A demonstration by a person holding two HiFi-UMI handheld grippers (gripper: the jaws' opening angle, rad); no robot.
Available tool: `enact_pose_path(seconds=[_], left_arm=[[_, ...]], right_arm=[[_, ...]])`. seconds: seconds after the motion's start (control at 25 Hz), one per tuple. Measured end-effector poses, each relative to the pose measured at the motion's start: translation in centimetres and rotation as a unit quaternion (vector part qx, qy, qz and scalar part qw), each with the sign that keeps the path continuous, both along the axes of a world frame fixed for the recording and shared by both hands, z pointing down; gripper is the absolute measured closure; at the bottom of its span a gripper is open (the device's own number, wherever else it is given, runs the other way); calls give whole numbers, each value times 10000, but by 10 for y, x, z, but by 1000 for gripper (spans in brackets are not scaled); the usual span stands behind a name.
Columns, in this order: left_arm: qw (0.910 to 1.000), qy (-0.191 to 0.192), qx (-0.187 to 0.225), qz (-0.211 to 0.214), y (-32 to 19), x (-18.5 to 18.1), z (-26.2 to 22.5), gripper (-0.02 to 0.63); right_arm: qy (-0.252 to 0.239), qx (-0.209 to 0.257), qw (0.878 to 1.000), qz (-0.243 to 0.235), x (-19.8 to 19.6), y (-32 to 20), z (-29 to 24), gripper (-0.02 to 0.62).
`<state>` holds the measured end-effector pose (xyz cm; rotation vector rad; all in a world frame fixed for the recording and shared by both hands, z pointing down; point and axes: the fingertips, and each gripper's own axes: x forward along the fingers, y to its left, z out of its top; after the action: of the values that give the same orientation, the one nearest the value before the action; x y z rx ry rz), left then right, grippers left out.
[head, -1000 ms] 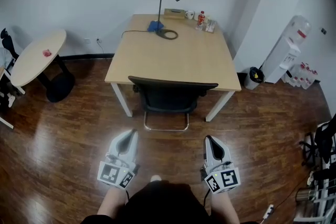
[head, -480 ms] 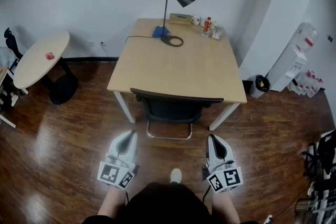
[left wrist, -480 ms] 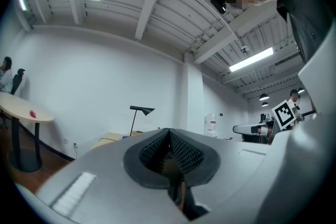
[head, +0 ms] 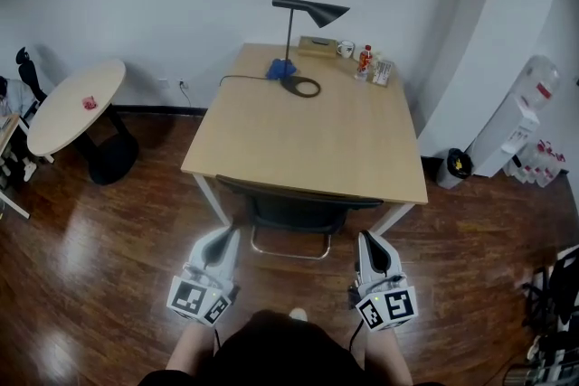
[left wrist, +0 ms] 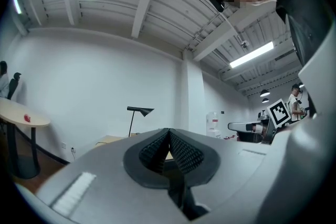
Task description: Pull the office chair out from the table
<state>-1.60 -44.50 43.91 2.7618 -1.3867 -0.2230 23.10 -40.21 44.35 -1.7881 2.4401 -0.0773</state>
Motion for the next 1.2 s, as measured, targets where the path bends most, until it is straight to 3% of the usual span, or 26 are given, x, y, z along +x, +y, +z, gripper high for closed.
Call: enact_pose_path(seconds=[0.4,0.68,1.2], left_arm=[[9991,-87,52,-403,-31,25,-2,604],[9984,-193,44,-529,-48,37,-3,604],[9996,-269,112,-27,-101,45,0,604]], right_arm=[[78,59,9995,-296,35,-41,3,581],[-64,138,9996,-229,54,-62,5,581],[179,20,9998,-81,54,-103,9,581]])
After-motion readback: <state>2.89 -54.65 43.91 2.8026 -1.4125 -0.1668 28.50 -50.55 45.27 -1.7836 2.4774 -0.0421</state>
